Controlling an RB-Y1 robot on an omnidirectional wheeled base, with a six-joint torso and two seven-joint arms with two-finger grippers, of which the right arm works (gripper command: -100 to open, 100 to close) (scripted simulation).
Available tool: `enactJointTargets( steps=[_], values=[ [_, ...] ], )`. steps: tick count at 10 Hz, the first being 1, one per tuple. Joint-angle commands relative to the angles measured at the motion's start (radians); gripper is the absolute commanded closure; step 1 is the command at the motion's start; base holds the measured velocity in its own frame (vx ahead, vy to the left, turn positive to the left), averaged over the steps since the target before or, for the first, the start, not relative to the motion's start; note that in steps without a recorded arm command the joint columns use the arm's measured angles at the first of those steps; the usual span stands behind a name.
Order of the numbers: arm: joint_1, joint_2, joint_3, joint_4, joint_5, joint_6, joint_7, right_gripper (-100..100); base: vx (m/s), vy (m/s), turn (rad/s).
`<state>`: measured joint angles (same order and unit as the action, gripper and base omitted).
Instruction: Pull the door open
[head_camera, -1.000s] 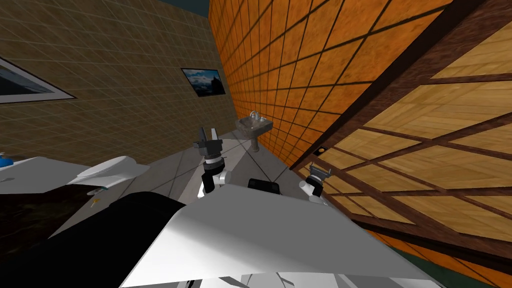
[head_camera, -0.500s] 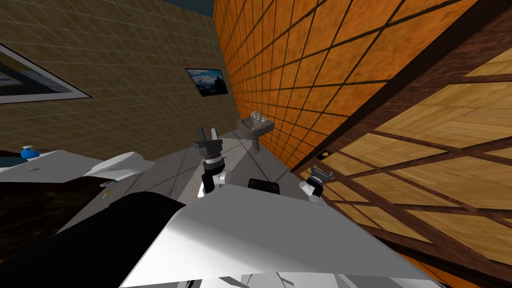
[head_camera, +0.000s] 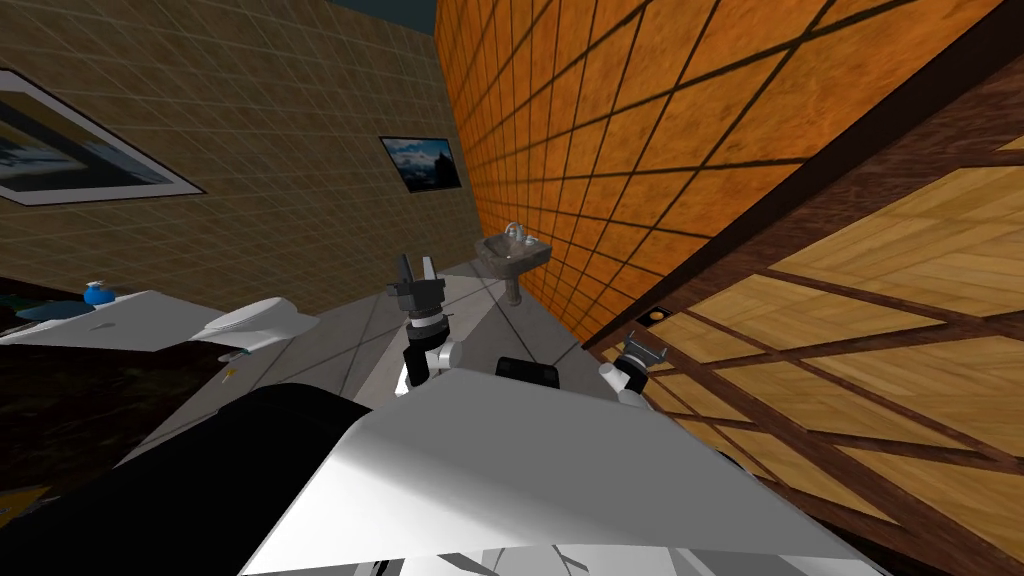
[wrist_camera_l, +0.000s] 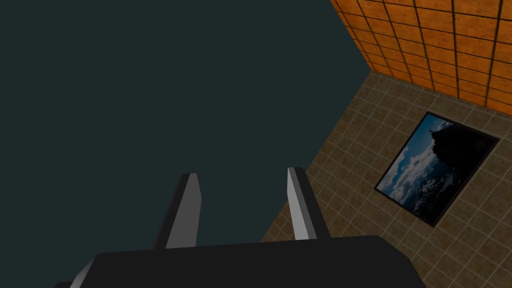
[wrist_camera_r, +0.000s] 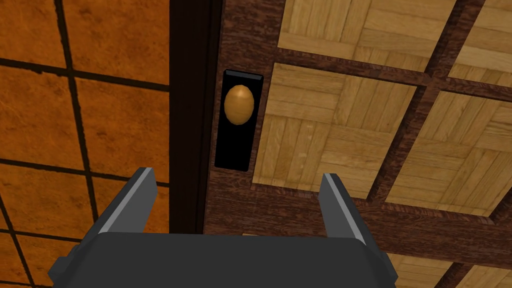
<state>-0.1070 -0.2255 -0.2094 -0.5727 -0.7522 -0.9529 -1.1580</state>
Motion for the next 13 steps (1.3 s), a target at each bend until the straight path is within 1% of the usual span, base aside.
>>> enactJointTargets(
  steps=[1,3,4,7,9,10,12,13],
  values=[
    [-0.016,-0.006,-0.001,0.04,-0.011,-0.012,-0.022,-100,0.022,-0.035,0.045],
    [-0.032,-0.01,-0.005,0.079,-0.03,-0.021,-0.047,-100,0.042,-0.041,0.081],
    [-0.032,-0.01,-0.005,0.079,-0.03,-0.021,-0.047,-100,0.038,-0.034,0.034],
    [-0.052,-0.015,-0.011,0.13,-0.056,-0.032,-0.078,-100,0.037,-0.039,0.063],
    [-0.072,-0.02,-0.016,0.181,-0.081,-0.044,-0.109,-100,0.052,-0.06,0.096],
    [-0.072,-0.02,-0.016,0.181,-0.081,-0.044,-0.109,-100,0.046,-0.045,0.034],
    [-0.08,-0.022,-0.018,0.201,-0.091,-0.049,-0.122,-100,0.03,-0.026,0.036],
    [-0.073,-0.02,-0.019,0.185,-0.09,-0.043,-0.113,-100,0.01,-0.011,0.008]
  ],
)
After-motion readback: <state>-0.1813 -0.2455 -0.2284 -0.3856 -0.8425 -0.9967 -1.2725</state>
